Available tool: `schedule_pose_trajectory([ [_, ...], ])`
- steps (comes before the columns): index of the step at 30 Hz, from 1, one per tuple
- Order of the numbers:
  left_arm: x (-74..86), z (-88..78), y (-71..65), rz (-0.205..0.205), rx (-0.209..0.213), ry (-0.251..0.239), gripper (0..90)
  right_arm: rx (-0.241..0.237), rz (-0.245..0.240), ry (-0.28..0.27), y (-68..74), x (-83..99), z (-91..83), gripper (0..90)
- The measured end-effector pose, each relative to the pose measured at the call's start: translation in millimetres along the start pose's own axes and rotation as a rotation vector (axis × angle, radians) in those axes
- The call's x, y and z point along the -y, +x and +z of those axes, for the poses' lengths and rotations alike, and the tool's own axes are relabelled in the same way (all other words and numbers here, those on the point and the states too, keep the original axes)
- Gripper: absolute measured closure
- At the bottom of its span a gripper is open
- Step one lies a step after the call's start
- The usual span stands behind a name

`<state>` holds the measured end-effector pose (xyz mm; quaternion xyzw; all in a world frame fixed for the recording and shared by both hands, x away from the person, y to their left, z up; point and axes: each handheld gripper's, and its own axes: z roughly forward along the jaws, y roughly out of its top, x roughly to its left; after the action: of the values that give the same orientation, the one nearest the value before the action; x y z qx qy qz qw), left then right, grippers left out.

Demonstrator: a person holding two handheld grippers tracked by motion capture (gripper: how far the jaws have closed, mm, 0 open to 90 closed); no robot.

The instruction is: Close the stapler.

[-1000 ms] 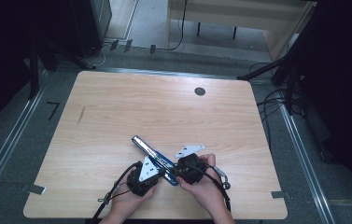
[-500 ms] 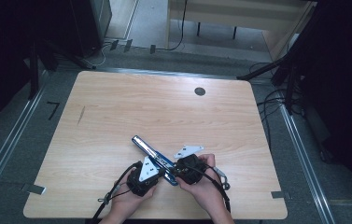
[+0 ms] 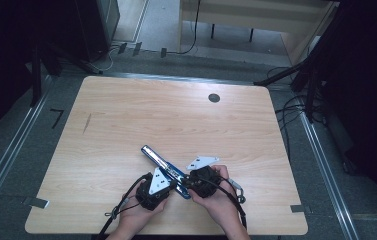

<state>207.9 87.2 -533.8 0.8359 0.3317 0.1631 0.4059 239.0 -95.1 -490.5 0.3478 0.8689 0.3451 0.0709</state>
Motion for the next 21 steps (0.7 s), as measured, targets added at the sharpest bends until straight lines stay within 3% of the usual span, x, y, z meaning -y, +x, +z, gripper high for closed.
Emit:
schedule_pose_trajectory([
  [5, 0.0, 0.0, 0.1, 0.001, 0.001, 0.000, 90.0, 0.006, 0.002, -0.006, 0.0, 0.3, -0.3, 85.3],
  [9, 0.0, 0.0, -0.1, -0.001, 0.002, 0.001, 90.0, 0.018, 0.015, -0.069, 0.5, -1.7, -3.1, 90.0],
  [18, 0.0, 0.0, 0.0, 0.004, -0.001, 0.000, 90.0, 0.028, 0.009, -0.123, 3.7, -8.4, 16.6, 90.0],
  [21, 0.0, -0.1, 0.0, 0.003, 0.000, 0.001, 90.0, 0.037, 0.003, -0.118, 3.8, -10.6, 21.3, 90.0],
])
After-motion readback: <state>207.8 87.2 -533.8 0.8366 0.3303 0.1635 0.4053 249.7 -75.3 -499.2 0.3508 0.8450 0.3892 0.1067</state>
